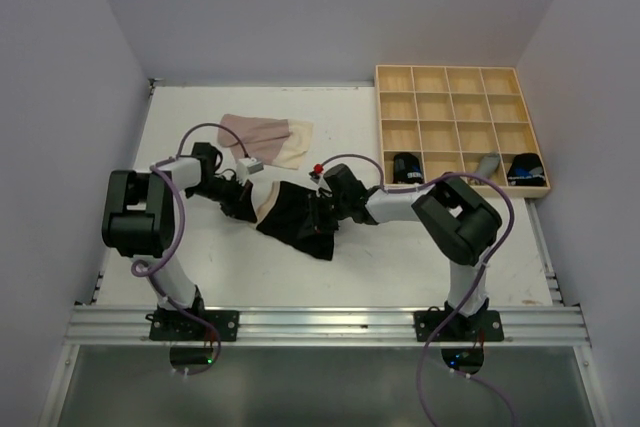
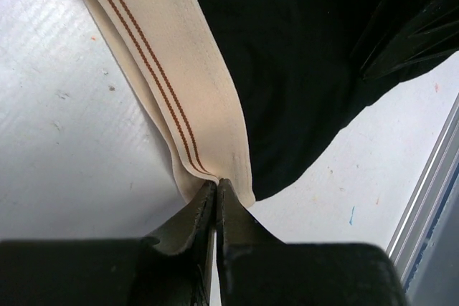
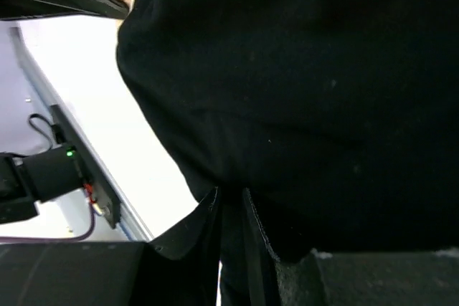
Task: Roll the underwear
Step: Fold the underwear
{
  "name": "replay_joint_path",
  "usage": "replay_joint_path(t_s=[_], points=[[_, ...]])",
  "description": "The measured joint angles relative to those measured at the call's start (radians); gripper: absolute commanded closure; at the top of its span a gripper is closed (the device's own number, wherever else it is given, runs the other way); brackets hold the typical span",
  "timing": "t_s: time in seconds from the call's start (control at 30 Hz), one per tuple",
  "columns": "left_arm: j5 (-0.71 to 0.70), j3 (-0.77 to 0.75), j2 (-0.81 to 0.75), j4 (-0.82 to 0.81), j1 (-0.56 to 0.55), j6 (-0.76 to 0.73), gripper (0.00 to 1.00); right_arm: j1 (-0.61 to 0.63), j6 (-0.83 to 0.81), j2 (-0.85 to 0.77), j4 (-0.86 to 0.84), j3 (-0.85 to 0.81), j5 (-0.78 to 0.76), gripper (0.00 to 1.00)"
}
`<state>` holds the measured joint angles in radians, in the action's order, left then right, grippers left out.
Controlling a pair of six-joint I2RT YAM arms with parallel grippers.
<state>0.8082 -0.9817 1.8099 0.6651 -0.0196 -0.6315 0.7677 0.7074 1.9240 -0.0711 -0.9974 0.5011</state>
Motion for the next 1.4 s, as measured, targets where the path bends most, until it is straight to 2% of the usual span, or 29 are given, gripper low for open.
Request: replay_joint_path(t_s=[0.1, 0.13, 0.23, 0.5, 0.6, 0.7, 0.73, 0.83, 1.07, 1.3, 1.4], points=[[-0.003, 0.017, -0.014, -0.006, 0.0, 0.008, 0.82, -0.006, 0.031, -0.003, -0.085, 0.048, 0.021, 0.77], [-0.003, 0.019, -0.018, -0.005, 0.0, 0.01, 0.73, -0.007, 0.037, -0.005, -0.109, 0.061, 0.023, 0.77], [0.009, 0.018, -0.027, 0.019, 0.0, 0.001, 0.65, -0.008, 0.047, -0.012, -0.15, 0.084, 0.024, 0.77], [0.018, -0.132, -0.113, 0.148, 0.011, -0.088, 0.6, 0.001, 0.021, -0.058, -0.088, 0.091, 0.006, 0.75], [0.03, -0.198, -0.179, 0.171, 0.012, -0.107, 0.6, 0.005, 0.005, -0.121, -0.031, 0.097, -0.013, 0.74], [0.054, -0.209, -0.211, 0.2, 0.012, -0.13, 0.65, 0.005, 0.0, -0.203, -0.004, 0.097, -0.018, 0.73], [0.061, -0.206, -0.208, 0.212, 0.009, -0.138, 0.7, 0.005, 0.002, -0.225, -0.006, 0.097, -0.018, 0.73], [0.087, -0.172, -0.172, 0.237, -0.016, -0.153, 0.75, 0.005, 0.038, -0.259, -0.053, 0.116, -0.013, 0.73], [0.132, -0.117, 0.039, 0.27, -0.103, -0.152, 0.83, 0.006, 0.163, -0.161, -0.2, 0.249, -0.012, 0.74], [0.146, -0.127, 0.186, 0.262, -0.055, -0.056, 0.87, 0.006, 0.294, -0.101, -0.385, 0.329, 0.027, 0.74], [0.156, -0.134, 0.206, 0.265, -0.023, -0.008, 0.84, 0.006, 0.319, -0.092, -0.433, 0.345, 0.033, 0.75]])
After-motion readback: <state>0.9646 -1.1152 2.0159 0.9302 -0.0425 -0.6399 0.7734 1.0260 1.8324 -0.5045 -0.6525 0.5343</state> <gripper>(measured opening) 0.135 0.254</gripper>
